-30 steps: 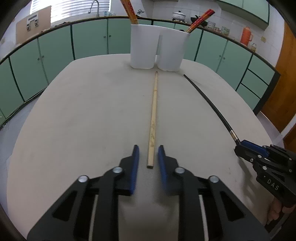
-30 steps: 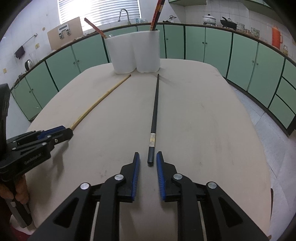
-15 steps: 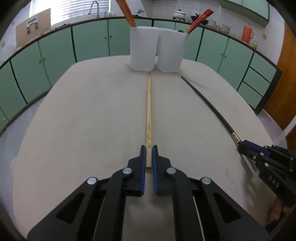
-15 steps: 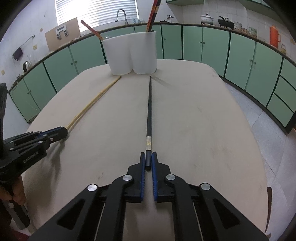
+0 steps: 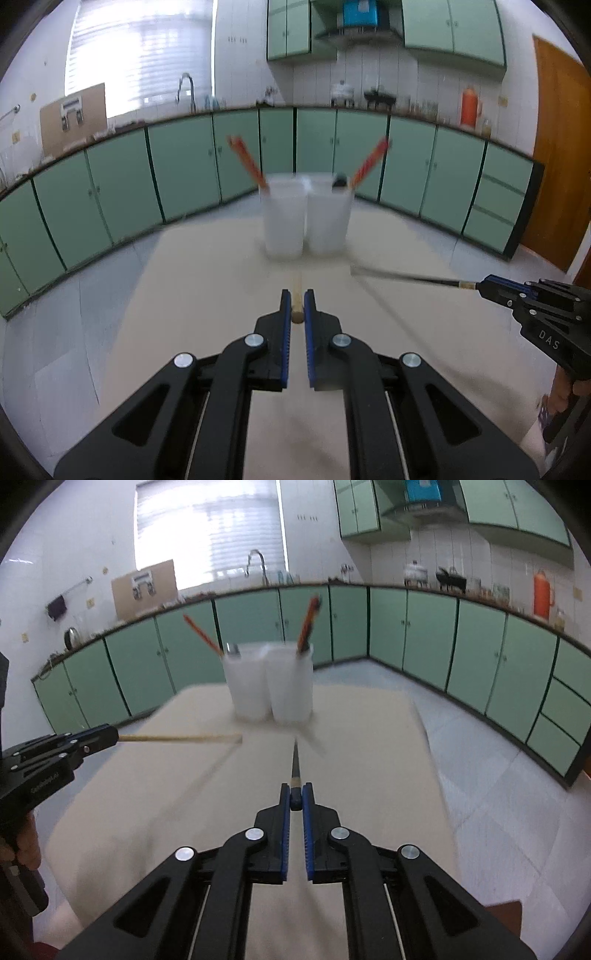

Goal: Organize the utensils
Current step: 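Lift both chopsticks and drop them into the white holder, opening both tools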

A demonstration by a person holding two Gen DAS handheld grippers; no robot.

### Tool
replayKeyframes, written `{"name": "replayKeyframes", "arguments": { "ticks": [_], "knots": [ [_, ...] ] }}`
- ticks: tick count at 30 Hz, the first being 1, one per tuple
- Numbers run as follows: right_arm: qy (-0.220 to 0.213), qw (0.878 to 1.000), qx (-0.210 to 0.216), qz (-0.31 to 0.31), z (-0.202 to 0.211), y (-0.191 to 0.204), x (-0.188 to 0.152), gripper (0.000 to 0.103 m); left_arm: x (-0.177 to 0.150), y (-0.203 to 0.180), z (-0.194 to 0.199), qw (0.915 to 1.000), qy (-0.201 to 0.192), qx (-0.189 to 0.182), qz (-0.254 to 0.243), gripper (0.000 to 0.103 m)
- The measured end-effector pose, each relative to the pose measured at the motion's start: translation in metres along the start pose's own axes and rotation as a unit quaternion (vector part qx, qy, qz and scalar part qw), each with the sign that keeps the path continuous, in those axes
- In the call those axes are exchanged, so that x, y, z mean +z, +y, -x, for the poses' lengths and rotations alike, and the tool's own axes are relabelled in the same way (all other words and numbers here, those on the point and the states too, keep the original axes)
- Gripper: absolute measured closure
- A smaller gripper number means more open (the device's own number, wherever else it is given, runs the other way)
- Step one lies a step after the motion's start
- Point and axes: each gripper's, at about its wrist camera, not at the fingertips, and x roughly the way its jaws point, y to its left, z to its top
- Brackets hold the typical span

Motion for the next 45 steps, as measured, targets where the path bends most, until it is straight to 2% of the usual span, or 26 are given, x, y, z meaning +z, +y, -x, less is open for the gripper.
{"name": "replayKeyframes", "arguments": {
  "ticks": [3, 7, 13, 17, 21, 28, 33, 38, 45],
  "knots": [
    [-0.023, 1.000, 0.012, 0.006, 0.011, -0.003, 0.027, 0.097, 0.025, 0.005, 0.013, 0.9994, -0.030, -0.013, 0.012, 0.097],
    [-0.033, 0.999, 0.035, 0.009, 0.016, -0.006, 0.057, 0.097, 0.050, 0.006, 0.021, 0.9982, -0.053, -0.025, 0.015, 0.097],
    [-0.020, 0.996, 0.082, 0.029, 0.014, -0.002, 0.101, 0.097, 0.080, 0.001, 0.023, 0.9961, -0.066, -0.055, 0.015, 0.097],
    [-0.020, 0.994, 0.099, 0.041, 0.015, 0.001, 0.123, 0.097, 0.095, -0.005, 0.023, 0.9953, -0.076, -0.060, 0.004, 0.097],
    [-0.042, 0.991, 0.118, 0.042, 0.022, 0.001, 0.156, 0.097, 0.113, -0.009, 0.024, 0.9937, -0.097, -0.056, -0.006, 0.097],
    [-0.109, 0.986, 0.115, 0.044, 0.024, 0.003, 0.232, 0.097, 0.169, -0.007, 0.023, 0.9872, -0.154, -0.041, -0.006, 0.097],
    [-0.137, 0.986, 0.083, 0.051, -0.007, 0.008, 0.275, 0.097, 0.205, -0.009, -0.004, 0.9857, -0.165, -0.030, -0.009, 0.097],
    [-0.123, 0.989, 0.064, 0.051, -0.070, 0.009, 0.279, 0.097, 0.215, -0.007, -0.053, 0.9889, -0.147, -0.015, -0.013, 0.097],
    [-0.062, 0.995, 0.067, 0.050, -0.136, 0.006, 0.246, 0.097, 0.203, -0.003, -0.122, 0.9950, -0.098, -0.015, -0.014, 0.097]
  ]
}}
